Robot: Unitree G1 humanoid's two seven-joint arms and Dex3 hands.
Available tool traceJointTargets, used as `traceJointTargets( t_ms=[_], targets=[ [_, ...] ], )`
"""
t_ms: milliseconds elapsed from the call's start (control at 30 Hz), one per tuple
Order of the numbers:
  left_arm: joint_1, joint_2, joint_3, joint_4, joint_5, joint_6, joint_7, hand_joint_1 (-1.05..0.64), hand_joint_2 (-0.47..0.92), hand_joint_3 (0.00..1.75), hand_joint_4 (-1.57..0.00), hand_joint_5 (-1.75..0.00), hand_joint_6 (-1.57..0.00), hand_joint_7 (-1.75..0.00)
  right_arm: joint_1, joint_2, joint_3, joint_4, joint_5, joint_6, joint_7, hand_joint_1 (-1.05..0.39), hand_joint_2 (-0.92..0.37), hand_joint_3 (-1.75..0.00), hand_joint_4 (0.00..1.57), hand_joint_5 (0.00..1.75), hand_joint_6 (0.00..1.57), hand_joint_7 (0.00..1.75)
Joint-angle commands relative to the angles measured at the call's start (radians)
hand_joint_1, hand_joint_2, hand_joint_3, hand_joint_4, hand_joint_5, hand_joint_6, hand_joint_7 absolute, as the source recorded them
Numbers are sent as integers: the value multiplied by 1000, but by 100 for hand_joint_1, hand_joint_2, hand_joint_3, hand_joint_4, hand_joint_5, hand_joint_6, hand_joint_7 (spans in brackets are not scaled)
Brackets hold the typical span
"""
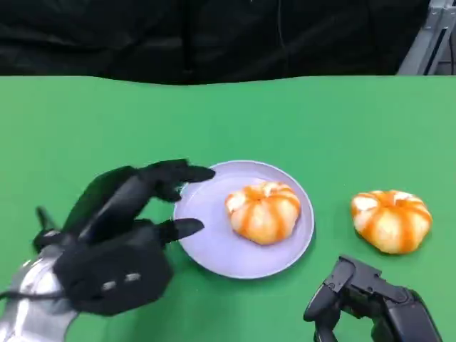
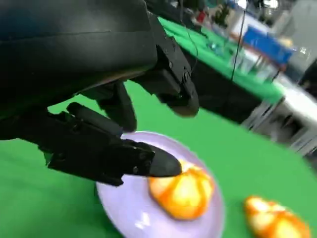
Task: Grasp the bread from the table and place it into the plate.
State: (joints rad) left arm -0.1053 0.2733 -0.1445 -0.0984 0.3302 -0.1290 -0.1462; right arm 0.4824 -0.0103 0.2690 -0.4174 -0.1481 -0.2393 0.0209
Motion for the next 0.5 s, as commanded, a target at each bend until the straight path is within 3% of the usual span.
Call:
traceJointTargets(
  t_ms=[33, 100, 133, 167, 267, 400, 500],
  targets=[
    [76, -32, 66, -51, -132, -49, 8, -23, 88, 29, -69, -116, -77, -54, 1, -9, -10, -1, 17, -5, 1, 1, -33, -139, 66, 173, 66, 152],
    [117, -61, 90, -74, -195, -61, 12, -18, 64, 79, -72, -126, -73, -85, 0, -11, -11, 0, 14, -3, 1, 1, -33, -139, 66, 172, 66, 152],
    [154, -78, 103, -90, -229, -79, 17, -17, 59, 91, -72, -127, -72, -90, -2, -11, -12, 5, 17, -5, 2, 0, -33, -139, 66, 172, 66, 152],
    [177, -87, 111, -99, -245, -92, 18, -13, 50, 111, -75, -136, -74, -107, -4, -10, -12, 8, 19, -7, 3, 0, -33, -139, 67, 172, 67, 152],
    [202, -99, 122, -109, -264, -108, 14, -11, 43, 126, -76, -142, -74, -120, -7, -10, -12, 11, 22, -9, 4, 0, -32, -139, 67, 172, 67, 151],
    [254, -117, 132, -120, -294, -117, 13, -11, 42, 128, -77, -142, -74, -122, -6, -10, -13, 11, 24, -10, 5, 0, -32, -140, 68, 172, 67, 151],
    [411, -153, 161, -135, -345, -177, 27, -3, 42, 144, -79, -169, -75, -151, 0, -17, -20, 5, 39, -8, 15, 0, -32, -140, 68, 173, 68, 151]
  ],
)
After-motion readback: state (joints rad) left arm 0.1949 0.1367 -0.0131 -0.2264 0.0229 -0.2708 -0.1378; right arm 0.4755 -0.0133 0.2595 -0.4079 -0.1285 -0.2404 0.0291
